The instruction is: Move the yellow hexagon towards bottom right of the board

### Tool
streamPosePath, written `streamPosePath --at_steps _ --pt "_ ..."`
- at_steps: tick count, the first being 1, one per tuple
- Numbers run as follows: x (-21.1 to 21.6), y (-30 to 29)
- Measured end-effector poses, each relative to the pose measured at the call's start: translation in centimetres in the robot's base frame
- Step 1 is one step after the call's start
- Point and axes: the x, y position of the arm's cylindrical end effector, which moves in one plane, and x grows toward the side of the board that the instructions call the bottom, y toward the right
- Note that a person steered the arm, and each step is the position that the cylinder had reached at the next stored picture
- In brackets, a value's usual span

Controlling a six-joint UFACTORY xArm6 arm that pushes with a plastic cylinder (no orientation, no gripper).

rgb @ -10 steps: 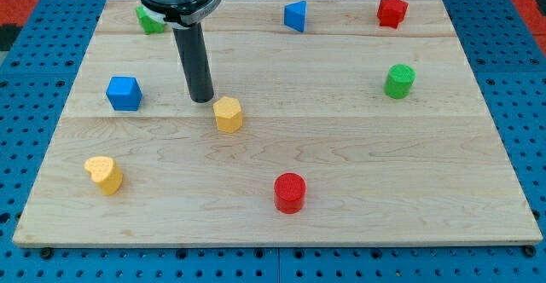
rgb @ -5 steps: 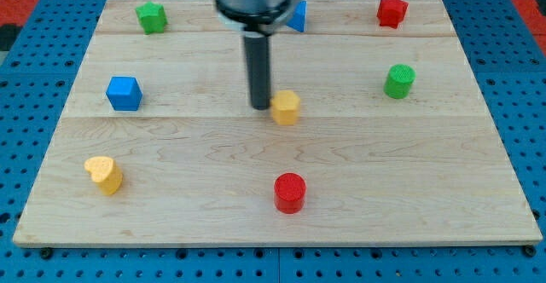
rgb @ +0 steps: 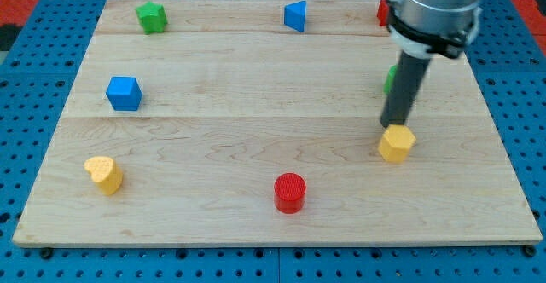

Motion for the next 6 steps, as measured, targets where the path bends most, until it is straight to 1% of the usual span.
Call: streamPosePath --at_steps 1,2,3,4,5,6 --pt "3.4 0.2" --pt "3.4 -2.2" --pt "3.7 -3.4" --pt "6.3 -3.3" --pt "7.5 -3.7" --pt "9.0 -7.0"
